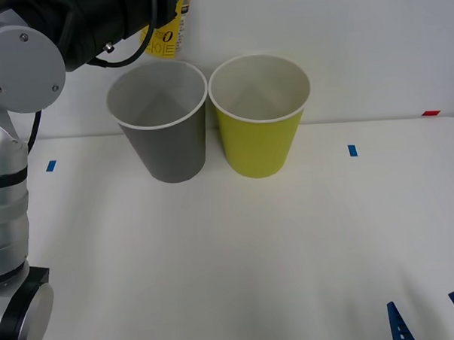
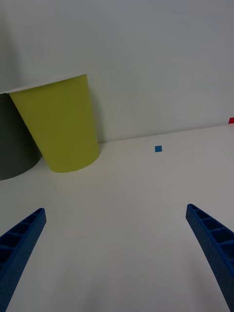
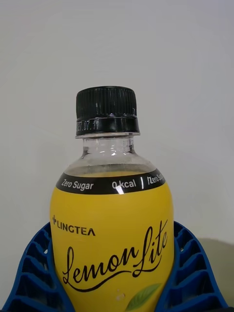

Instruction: Put cans in the gray bin and PET bottles in the light green bin.

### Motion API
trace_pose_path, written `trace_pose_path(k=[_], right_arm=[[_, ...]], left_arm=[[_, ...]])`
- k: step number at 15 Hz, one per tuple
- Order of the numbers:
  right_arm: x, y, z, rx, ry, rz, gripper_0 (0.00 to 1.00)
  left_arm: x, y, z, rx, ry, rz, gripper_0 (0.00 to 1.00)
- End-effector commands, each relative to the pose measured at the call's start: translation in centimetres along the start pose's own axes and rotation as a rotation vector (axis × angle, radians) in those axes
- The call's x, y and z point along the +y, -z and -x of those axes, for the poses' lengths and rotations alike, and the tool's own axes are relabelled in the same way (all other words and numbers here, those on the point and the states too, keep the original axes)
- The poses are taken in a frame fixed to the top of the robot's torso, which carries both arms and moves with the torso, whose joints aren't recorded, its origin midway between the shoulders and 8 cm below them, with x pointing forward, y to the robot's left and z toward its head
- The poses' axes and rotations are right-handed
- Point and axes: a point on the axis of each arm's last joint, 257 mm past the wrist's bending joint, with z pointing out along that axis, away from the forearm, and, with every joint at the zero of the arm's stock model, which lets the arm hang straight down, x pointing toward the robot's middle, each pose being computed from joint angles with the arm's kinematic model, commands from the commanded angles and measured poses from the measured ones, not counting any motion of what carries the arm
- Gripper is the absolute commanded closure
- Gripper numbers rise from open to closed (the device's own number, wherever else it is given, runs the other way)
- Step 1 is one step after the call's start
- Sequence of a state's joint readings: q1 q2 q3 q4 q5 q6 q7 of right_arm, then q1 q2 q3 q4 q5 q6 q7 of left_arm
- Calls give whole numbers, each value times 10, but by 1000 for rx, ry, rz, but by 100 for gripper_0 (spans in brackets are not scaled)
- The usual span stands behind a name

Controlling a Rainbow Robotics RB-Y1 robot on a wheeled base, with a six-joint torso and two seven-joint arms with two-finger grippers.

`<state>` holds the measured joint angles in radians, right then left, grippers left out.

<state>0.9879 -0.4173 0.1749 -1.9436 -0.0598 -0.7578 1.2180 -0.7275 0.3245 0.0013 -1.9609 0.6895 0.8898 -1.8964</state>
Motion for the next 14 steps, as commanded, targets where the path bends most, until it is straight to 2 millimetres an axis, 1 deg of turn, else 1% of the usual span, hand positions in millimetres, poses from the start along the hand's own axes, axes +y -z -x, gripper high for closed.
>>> trace_pose_path(k=[1,5,9,11,14], right_arm=[[0,0,0,0,0,0,0],[0,0,0,0,0,0,0],[0,0,0,0,0,0,0],[0,0,0,0,0,0,0],[0,0,0,0,0,0,0]], left_arm=[[-22,-14,-1,-31,26,-31,100],[-44,-38,-5,-79,54,-53,100],[-69,-52,-5,-115,74,-86,100],[-77,-60,-5,-125,80,-94,100],[-85,-78,-8,-166,85,-92,100]])
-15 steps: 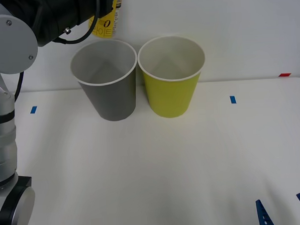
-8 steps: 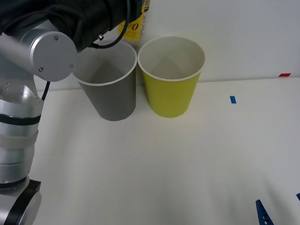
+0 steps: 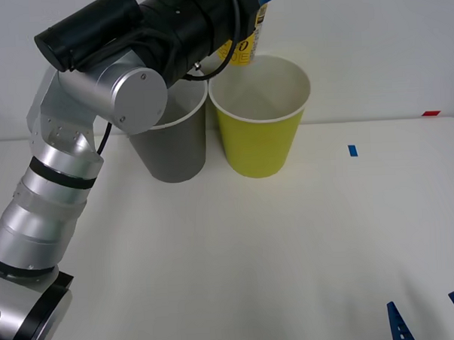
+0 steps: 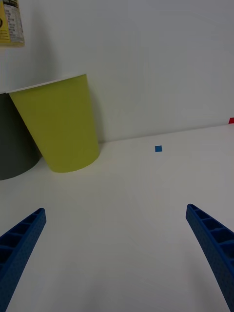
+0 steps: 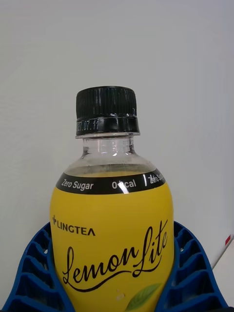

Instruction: Put cans in the gray bin and PET bottles in the light green bin.

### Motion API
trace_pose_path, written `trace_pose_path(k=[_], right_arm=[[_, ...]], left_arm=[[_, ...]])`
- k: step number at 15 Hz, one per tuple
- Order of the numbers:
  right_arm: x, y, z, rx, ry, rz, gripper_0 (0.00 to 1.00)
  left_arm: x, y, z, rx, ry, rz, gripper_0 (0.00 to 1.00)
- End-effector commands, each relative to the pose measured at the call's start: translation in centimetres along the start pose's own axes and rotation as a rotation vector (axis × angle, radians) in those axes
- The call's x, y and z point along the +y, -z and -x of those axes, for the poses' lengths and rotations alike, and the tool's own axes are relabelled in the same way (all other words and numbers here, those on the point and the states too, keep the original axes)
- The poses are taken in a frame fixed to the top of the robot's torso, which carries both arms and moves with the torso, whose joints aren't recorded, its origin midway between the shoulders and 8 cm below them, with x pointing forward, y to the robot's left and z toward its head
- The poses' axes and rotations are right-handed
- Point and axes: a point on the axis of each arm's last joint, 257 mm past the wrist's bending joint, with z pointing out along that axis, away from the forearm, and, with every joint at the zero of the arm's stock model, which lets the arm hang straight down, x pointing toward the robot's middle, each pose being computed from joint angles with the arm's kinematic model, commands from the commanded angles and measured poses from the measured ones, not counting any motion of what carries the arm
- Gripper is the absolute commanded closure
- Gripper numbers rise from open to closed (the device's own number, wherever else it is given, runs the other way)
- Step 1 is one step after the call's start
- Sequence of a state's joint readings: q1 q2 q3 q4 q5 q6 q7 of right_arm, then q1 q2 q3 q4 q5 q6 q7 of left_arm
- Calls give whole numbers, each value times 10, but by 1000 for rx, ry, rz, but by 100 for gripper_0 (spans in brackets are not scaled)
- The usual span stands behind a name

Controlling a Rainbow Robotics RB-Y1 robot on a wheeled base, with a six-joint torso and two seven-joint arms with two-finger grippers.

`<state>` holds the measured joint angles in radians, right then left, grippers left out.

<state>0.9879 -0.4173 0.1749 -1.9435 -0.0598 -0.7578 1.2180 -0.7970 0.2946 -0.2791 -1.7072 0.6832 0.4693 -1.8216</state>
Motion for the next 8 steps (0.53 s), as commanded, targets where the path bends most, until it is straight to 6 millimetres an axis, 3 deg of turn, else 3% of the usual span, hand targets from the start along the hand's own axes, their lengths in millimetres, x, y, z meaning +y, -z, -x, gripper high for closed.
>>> trace_pose_path(k=[1,8], right_arm=[[0,0,0,0,0,0,0],[0,0,0,0,0,0,0]], left_arm=[[-7,-15,-11,-23,5,-2,100],[-16,-23,-24,-24,55,-2,100]])
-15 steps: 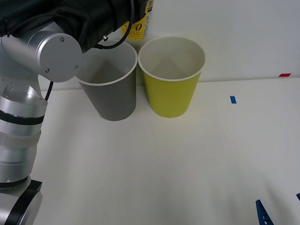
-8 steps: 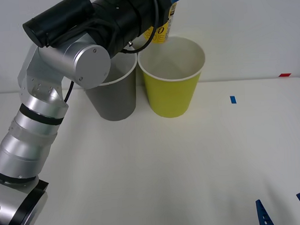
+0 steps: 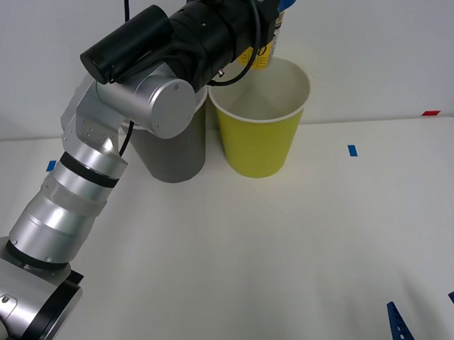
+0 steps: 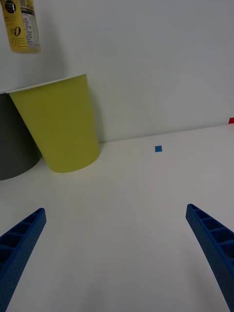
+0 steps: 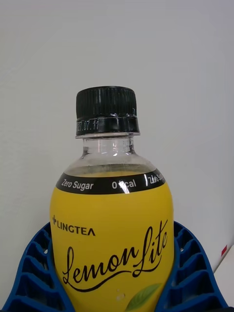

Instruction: Put cans in the gray bin and PET bottles in the light green bin.

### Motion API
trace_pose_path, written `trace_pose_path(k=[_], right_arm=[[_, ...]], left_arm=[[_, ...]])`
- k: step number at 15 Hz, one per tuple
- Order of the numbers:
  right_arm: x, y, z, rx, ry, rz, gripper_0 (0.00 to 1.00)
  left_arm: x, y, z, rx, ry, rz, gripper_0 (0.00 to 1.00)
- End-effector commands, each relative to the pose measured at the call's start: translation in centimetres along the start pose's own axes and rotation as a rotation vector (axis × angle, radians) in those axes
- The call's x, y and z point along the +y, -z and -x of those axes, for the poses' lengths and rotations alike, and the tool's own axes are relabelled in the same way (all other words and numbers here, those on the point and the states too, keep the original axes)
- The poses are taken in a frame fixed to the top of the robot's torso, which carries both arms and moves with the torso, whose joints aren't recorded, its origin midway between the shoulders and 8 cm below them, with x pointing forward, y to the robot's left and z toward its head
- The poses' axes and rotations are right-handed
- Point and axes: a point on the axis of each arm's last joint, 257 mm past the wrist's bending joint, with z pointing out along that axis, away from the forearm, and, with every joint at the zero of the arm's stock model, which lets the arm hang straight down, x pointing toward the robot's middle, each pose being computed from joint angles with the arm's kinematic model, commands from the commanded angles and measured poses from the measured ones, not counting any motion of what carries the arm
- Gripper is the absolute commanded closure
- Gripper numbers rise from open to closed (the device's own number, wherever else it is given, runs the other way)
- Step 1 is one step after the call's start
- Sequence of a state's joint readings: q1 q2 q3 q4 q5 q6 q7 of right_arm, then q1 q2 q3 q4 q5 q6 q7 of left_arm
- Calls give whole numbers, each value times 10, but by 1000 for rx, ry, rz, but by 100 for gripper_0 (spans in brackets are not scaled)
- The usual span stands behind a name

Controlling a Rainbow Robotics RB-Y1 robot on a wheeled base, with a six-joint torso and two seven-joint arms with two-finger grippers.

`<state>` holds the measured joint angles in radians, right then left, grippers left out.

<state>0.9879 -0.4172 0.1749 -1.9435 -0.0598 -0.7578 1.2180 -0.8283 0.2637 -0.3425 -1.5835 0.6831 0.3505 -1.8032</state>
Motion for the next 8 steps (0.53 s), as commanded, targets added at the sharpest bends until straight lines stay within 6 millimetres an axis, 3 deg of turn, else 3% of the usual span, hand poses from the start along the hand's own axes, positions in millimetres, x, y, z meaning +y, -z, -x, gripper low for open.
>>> trace_pose_path(k=[1,8], right_arm=[[0,0,0,0,0,0,0],[0,0,0,0,0,0,0]], left_arm=[[-2,-4,-8,-22,18,8,100],[2,-6,-11,-54,42,25,100]])
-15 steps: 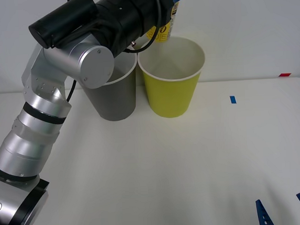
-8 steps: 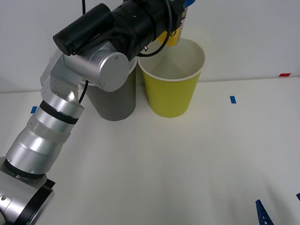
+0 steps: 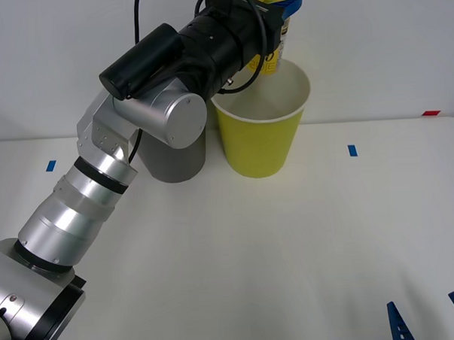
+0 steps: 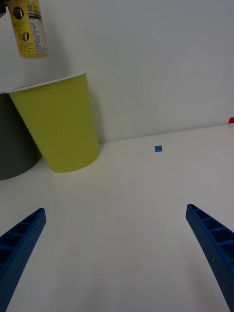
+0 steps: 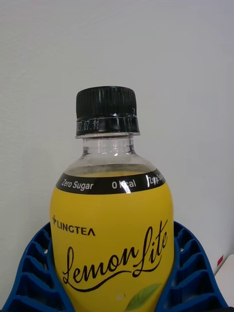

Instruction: Put cans in the gray bin and PET bottles in the light green bin.

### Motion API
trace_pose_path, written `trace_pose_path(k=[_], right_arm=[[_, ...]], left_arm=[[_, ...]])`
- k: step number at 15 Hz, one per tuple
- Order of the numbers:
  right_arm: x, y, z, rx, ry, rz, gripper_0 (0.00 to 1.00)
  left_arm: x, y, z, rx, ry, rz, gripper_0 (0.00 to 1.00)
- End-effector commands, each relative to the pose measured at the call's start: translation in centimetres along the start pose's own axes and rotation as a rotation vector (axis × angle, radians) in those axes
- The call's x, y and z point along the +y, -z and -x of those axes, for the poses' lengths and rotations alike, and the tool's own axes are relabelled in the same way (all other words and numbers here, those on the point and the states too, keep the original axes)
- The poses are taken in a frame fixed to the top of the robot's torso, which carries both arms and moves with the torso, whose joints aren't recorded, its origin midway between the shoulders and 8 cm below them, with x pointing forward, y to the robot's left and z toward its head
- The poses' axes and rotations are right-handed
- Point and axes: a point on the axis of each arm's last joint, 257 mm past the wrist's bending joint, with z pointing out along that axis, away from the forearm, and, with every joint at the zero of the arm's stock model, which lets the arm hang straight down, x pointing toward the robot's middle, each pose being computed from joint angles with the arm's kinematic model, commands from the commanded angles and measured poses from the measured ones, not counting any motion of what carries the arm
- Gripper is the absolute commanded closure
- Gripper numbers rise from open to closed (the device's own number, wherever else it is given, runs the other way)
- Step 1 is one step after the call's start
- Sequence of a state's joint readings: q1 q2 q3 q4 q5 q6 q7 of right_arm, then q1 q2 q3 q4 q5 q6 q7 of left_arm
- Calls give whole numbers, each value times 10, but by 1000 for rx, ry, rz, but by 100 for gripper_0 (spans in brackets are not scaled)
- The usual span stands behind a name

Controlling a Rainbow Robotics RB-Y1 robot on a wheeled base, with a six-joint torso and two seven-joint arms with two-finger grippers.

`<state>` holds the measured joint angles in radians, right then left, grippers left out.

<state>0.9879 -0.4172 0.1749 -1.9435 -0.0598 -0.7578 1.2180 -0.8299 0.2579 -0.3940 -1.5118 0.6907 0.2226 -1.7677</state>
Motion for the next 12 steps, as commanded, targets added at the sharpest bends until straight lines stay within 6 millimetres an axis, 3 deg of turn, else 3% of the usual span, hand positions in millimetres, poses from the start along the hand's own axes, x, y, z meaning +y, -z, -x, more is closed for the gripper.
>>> trace_pose_path(k=[1,8,10,11,12], right_arm=[[0,0,0,0,0,0,0],[0,0,0,0,0,0,0],[0,0,0,0,0,0,0],[0,0,0,0,0,0,0],[0,0,0,0,0,0,0]], left_arm=[[12,-2,-1,-20,-6,28,100],[14,-3,1,-35,-9,34,100],[14,-3,1,-35,-10,35,23],[14,-2,1,-37,-12,35,7],[17,-2,4,-47,-14,40,2]])
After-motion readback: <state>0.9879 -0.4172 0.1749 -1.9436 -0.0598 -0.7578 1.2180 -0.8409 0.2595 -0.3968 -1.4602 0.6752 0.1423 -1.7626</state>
